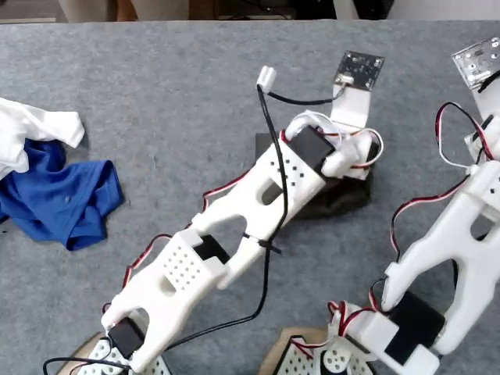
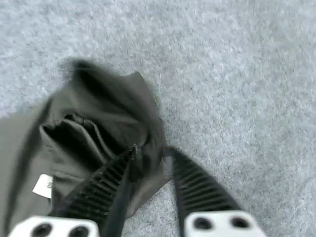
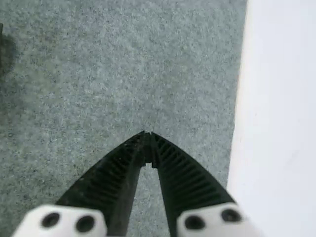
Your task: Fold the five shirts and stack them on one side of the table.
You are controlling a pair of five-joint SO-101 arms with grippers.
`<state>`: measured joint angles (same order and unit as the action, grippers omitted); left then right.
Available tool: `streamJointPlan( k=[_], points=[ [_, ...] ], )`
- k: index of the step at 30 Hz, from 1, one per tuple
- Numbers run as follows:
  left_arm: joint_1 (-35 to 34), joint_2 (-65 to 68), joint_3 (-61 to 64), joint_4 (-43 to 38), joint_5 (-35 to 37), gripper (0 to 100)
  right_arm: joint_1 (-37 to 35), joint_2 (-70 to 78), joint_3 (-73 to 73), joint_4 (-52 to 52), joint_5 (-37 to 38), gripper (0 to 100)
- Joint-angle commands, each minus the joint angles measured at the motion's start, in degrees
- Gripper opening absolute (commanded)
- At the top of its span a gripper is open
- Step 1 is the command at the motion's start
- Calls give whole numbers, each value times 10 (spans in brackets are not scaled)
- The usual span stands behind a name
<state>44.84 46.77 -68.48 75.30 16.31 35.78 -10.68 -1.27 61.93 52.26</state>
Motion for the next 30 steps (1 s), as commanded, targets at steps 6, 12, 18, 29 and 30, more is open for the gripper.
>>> streamJointPlan(
  k=[6,12,18,29,30],
  points=[
    [-84,-14,-143,67,57,260,4,3,-28,-9,4,5],
    [-212,-8,-218,109,49,80,-92,13,-16,23,-14,5],
    [-331,-7,-170,210,32,33,-206,130,-47,27,-42,5],
    [-375,112,-82,238,-22,19,-347,537,-518,256,-190,5],
    [-378,137,-89,222,-34,19,-356,571,-573,284,-194,5]
  ],
)
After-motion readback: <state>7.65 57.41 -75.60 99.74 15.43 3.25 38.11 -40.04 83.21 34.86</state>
